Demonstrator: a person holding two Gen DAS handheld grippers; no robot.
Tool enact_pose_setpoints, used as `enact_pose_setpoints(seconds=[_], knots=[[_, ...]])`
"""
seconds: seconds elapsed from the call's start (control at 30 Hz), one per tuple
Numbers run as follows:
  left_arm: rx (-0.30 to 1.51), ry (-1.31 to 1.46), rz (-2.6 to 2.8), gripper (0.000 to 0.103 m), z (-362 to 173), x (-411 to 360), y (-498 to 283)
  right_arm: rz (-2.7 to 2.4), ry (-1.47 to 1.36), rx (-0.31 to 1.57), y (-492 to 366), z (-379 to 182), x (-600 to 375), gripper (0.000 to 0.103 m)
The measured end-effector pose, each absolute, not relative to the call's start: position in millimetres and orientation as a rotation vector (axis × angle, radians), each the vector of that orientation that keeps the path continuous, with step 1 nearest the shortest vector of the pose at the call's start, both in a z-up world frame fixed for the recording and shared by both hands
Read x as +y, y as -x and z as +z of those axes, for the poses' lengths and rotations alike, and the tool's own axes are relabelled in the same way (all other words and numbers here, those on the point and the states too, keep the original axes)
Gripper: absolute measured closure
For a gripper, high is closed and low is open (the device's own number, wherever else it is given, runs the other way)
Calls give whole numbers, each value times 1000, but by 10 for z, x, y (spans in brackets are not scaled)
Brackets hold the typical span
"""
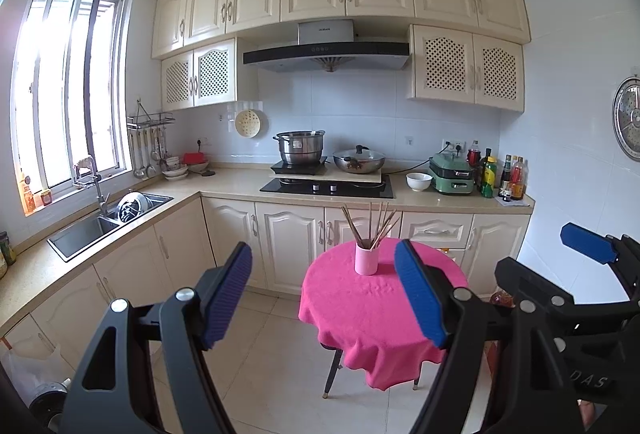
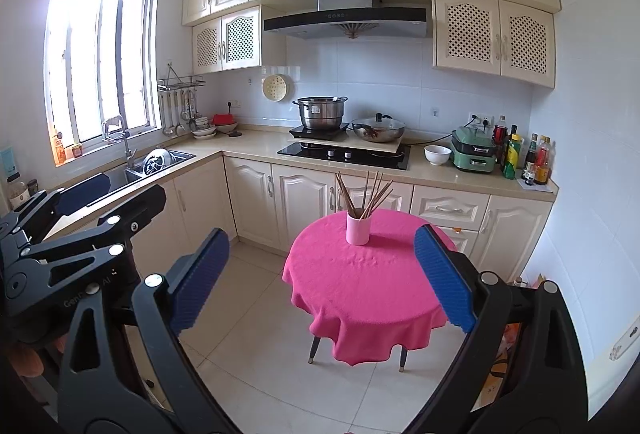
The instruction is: Organize utensils
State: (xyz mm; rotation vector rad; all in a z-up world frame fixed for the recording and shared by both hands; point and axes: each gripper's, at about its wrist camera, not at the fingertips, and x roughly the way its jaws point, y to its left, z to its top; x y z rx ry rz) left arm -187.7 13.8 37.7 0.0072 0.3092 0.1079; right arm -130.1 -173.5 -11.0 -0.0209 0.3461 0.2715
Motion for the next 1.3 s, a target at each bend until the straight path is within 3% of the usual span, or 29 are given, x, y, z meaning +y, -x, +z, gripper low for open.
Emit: enact_pose_setpoints(seconds=[1.3], knots=[[313, -7, 114, 30, 351, 210, 1939, 286, 6, 360, 1291, -43, -1680, 11]])
